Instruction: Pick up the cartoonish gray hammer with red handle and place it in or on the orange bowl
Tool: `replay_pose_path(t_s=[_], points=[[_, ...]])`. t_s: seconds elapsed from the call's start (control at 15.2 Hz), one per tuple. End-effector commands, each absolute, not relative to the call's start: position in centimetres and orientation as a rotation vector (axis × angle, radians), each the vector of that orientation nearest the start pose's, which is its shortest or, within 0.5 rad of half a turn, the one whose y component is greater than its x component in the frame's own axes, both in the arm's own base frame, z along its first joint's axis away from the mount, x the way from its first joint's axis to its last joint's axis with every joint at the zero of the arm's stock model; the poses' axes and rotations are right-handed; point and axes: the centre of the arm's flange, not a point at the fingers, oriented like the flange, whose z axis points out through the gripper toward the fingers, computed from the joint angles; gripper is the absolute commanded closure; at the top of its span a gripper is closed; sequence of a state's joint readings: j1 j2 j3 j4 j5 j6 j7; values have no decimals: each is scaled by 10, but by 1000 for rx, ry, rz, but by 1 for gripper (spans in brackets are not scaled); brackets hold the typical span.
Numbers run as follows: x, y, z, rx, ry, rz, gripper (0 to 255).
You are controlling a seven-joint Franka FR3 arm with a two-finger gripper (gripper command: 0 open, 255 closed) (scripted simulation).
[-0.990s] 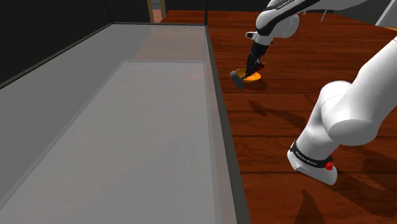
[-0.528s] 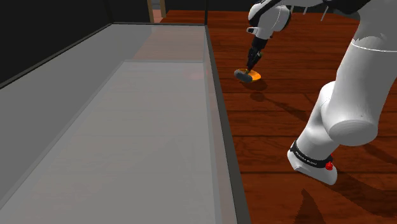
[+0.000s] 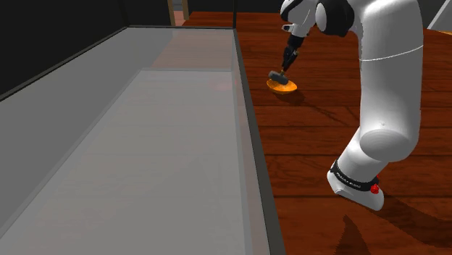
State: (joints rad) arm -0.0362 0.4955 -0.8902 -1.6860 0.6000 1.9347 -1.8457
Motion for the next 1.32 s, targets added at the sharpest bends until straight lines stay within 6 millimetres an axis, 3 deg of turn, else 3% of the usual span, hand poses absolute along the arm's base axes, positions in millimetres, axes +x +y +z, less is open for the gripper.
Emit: replay_pose_path(t_s=[0.0,0.92,1.25], points=[[479,-466,390,-2853,-1108,-255,255],[479,-466,313,-2853,-1108,-255,255],[479,-466,313,-2853,-1108,-255,255]])
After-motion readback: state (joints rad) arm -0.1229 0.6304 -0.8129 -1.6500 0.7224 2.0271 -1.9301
